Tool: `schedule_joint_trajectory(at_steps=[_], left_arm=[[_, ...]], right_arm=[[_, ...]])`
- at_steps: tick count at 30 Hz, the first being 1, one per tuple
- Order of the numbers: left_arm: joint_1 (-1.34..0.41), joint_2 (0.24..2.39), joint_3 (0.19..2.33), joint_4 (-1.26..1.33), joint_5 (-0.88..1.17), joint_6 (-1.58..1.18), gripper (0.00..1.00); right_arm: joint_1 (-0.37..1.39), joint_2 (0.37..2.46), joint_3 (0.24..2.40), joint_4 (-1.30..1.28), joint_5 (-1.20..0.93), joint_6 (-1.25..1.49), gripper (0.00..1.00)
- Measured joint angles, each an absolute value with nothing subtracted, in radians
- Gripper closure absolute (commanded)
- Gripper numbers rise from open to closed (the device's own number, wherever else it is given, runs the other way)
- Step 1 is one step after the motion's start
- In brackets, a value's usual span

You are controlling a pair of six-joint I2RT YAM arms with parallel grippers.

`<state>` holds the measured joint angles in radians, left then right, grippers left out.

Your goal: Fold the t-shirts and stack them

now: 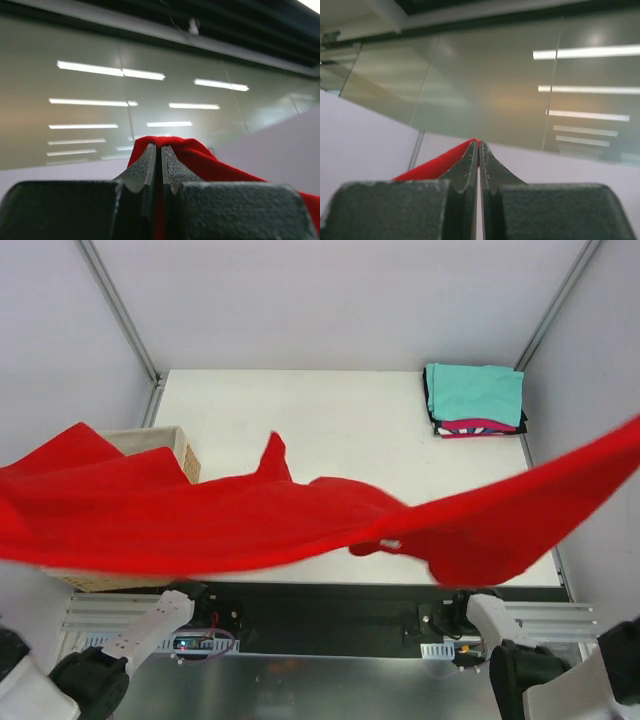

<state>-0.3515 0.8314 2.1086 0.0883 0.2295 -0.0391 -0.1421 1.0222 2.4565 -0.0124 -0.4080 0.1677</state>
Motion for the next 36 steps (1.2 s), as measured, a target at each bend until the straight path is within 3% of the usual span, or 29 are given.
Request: schedule_joint_trajectory(at_steps=[2,4,6,10,14,16,22,36], left_arm=[[-0.303,0.766,1.964,0.153,0.297,-0.097,1.00],[-0.206,0.683,1.792,0.176,0.315,-0.124,1.00],[-0.179,0.685,1.790,0.124,0.298,-0.114,1.00],[-0.300,0.856,2.050,0.035,0.259,-0.060,1.00],[-0.283,0.742,1.800,0.099,0.278,-0.081,1.00],[-0.281,0.708,1.748,0.073,0.263,-0.075,1.00],[-0.370,0.797,1.932,0.041,0.147,0.022,1.00],[-0.374,0.775,1.844,0.017,0.163,0.036,1.00]], right_arm=[[-0.168,0.918,2.209,0.064,-0.435,0.202,1.00],[-0.188,0.886,2.129,0.023,-0.454,0.206,0.99],[-0.189,0.917,2.157,0.000,-0.449,0.201,1.00],[-0.180,1.089,2.434,-0.050,-0.444,0.210,1.00],[-0.196,0.983,2.204,0.011,-0.456,0.237,0.99],[-0.202,0.977,2.186,0.004,-0.461,0.236,1.00],[-0.204,1.053,2.307,-0.002,-0.461,0.251,0.99],[-0.203,1.034,2.290,-0.038,-0.461,0.215,1.00]])
